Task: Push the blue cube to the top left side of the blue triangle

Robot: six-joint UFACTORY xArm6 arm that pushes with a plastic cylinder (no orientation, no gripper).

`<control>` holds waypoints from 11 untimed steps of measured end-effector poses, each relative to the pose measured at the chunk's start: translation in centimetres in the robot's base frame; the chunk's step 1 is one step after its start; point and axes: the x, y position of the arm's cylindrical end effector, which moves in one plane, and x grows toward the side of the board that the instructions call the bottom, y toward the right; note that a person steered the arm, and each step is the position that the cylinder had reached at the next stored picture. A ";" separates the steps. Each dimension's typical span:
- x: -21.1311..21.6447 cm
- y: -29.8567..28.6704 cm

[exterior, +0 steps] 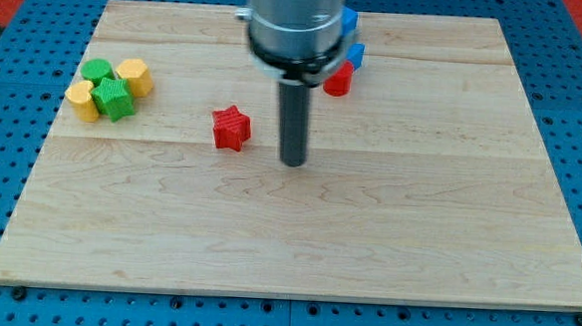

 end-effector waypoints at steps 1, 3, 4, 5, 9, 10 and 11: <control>-1.0 1.4; -3.0 -0.4; -3.6 -0.4; -3.6 -0.7; -3.0 14.6; -12.8 20.8; -20.2 18.0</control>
